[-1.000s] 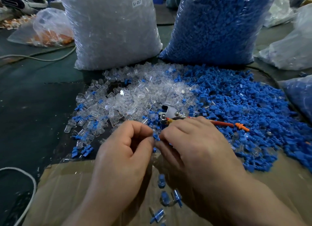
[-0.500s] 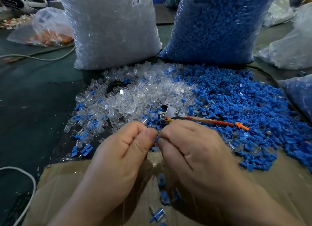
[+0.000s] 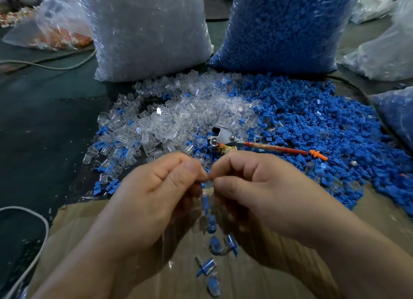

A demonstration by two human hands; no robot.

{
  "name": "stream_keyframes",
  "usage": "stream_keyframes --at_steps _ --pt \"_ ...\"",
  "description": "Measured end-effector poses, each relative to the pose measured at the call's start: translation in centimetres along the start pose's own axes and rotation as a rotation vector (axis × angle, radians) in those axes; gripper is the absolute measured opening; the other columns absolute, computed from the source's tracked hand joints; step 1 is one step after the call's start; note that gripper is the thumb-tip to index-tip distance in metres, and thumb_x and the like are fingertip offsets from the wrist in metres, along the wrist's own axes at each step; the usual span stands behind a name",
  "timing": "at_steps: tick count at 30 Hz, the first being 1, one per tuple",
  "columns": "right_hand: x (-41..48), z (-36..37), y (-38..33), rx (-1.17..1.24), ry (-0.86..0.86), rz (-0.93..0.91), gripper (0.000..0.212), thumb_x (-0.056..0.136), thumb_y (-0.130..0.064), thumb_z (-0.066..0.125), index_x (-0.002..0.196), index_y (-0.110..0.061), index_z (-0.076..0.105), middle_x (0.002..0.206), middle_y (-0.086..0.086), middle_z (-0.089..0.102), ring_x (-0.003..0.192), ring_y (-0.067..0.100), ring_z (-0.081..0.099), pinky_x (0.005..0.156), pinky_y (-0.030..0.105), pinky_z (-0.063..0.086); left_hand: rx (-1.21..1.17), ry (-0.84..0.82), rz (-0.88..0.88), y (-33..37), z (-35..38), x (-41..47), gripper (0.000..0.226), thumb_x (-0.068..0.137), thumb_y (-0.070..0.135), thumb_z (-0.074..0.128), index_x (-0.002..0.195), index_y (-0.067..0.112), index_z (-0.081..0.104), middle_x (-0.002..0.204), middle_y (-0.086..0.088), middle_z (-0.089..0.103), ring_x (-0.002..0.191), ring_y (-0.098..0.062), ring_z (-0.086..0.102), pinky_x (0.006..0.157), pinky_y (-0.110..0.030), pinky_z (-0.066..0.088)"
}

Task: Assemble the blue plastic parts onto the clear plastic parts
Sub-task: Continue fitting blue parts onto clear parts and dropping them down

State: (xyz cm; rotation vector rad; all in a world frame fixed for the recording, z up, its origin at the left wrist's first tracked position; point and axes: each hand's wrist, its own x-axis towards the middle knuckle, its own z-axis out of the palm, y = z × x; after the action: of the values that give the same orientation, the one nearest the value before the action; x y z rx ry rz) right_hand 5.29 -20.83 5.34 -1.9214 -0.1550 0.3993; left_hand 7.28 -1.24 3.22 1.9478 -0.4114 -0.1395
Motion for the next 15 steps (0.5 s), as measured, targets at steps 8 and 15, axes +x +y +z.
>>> stream_keyframes --at_steps 8,15 --pt "0.5 0.7 0.2 -0.737 0.045 -0.104 0.011 0.096 -0.041 0.049 0.093 -0.033 0.056 0.089 -0.017 0.058 0.084 0.001 0.052 0.074 0.029 0.047 -0.104 0.147 -0.269 -2.6 -1.9 0.9 0.045 0.058 0.020 0.082 0.095 0.043 0.071 0.074 0.014 0.065 0.064 -0.006 0.060 0.063 -0.031 0.050" --pt "0.3 1.9 0.5 -0.884 0.078 -0.198 0.026 0.098 -0.039 0.040 0.123 -0.037 0.044 0.098 -0.009 0.052 0.086 0.018 0.051 0.067 0.035 0.041 0.007 0.094 -0.251 -2.4 -1.6 0.3 0.037 0.069 0.022 0.085 0.093 0.045 0.068 0.079 0.011 0.071 0.069 -0.010 0.068 0.070 -0.036 0.055"
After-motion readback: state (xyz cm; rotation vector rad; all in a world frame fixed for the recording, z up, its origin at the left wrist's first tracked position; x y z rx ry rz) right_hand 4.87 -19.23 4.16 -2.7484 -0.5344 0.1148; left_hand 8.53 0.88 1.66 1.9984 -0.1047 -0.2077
